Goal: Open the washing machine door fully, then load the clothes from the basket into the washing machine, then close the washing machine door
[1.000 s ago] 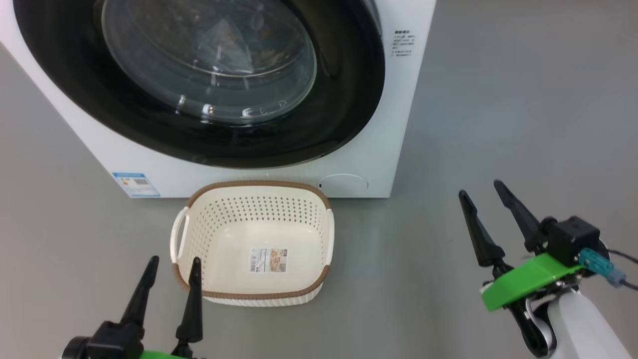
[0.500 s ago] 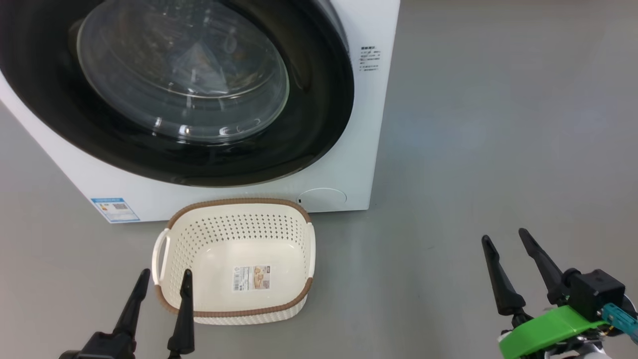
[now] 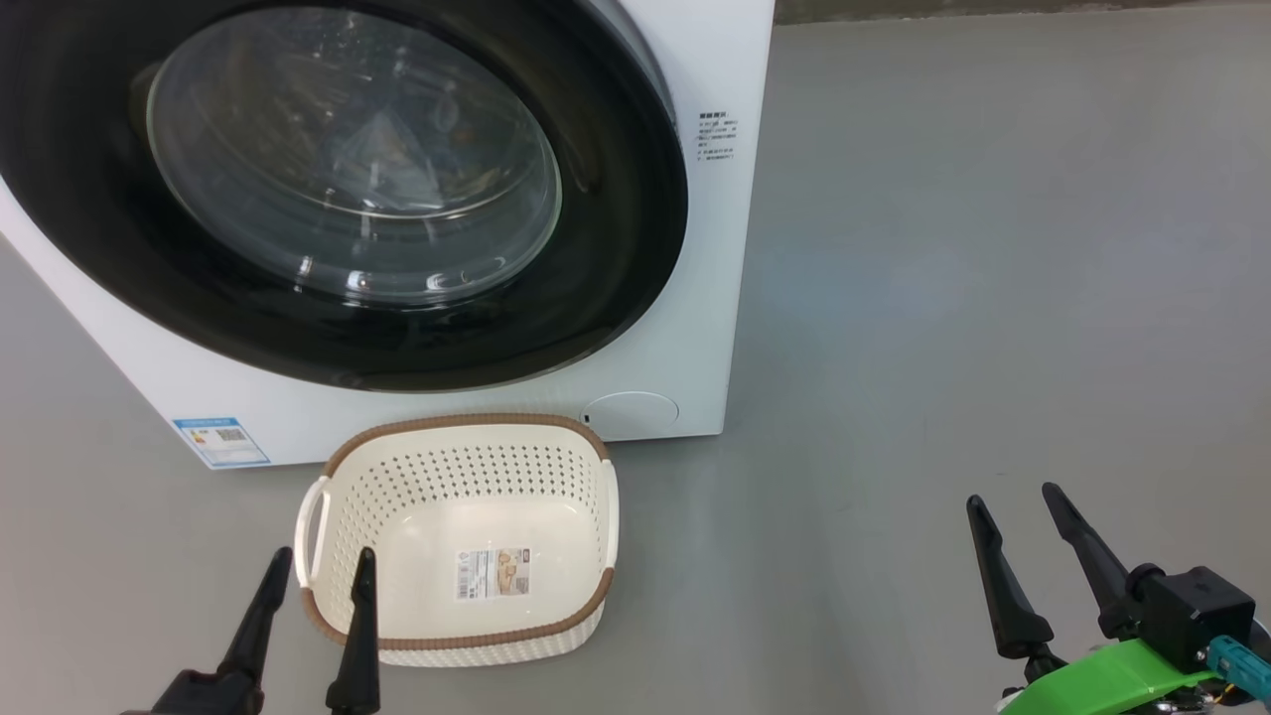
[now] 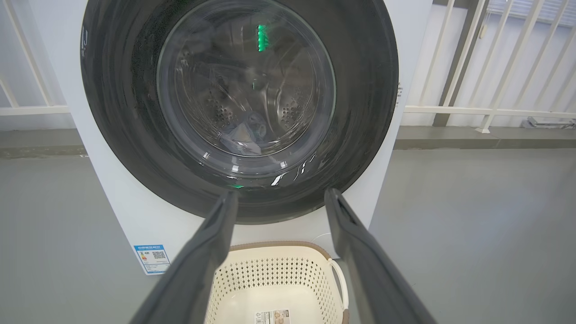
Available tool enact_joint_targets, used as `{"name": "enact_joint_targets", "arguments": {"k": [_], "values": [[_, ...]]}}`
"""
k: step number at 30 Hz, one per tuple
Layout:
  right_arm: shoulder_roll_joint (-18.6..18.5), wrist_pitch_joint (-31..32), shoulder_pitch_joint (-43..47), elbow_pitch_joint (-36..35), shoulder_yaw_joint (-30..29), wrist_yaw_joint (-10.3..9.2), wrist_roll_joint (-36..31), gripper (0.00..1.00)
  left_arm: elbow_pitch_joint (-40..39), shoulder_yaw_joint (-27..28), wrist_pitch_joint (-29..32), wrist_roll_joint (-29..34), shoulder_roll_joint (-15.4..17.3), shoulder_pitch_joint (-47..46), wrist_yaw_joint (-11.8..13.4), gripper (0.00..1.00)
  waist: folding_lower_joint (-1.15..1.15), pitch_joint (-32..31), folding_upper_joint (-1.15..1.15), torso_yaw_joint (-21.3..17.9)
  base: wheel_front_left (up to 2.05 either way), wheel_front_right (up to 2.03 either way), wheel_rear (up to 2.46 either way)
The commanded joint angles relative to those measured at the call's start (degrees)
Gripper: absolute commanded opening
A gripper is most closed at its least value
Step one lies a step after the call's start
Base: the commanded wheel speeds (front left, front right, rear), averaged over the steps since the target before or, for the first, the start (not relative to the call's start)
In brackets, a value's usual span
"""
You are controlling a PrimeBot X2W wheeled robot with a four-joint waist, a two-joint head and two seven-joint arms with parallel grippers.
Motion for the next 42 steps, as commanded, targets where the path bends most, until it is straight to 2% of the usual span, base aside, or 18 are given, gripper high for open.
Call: {"name": "enact_joint_targets", "arguments": {"k": [1, 34, 35, 42], "values": [[-0.2, 0.2, -0.2, -1.9, 1.1, -0.32, -0.3, 1.0, -1.7, 1.9, 0.3, -0.5, 1.1, -1.1, 0.4, 1.0, 0.0, -0.2, 0.0, -0.1, 0.0, 0.0, 0.0], [-0.1, 0.8, -0.3, -2.1, 1.5, -0.32, -0.4, 1.0, -1.5, 1.2, 0.0, -1.7, 1.7, -1.1, 1.9, 1.0, 0.0, -0.3, 0.0, -0.1, 0.0, 0.0, 0.0], [0.5, 0.8, 0.6, -0.7, 0.1, 0.0, -0.4, 0.0, -0.3, -0.6, 0.4, -1.0, 0.8, 0.1, 1.6, 0.0, 0.0, -0.3, 0.0, -0.1, 0.0, 0.0, 0.0], [0.9, 1.0, 0.8, 4.1, 0.3, 0.01, -0.3, 0.0, 3.5, -1.3, 0.4, -1.0, -0.9, 1.2, 1.6, 0.0, 0.0, -0.3, 0.0, -0.1, 0.0, 0.0, 0.0]]}}
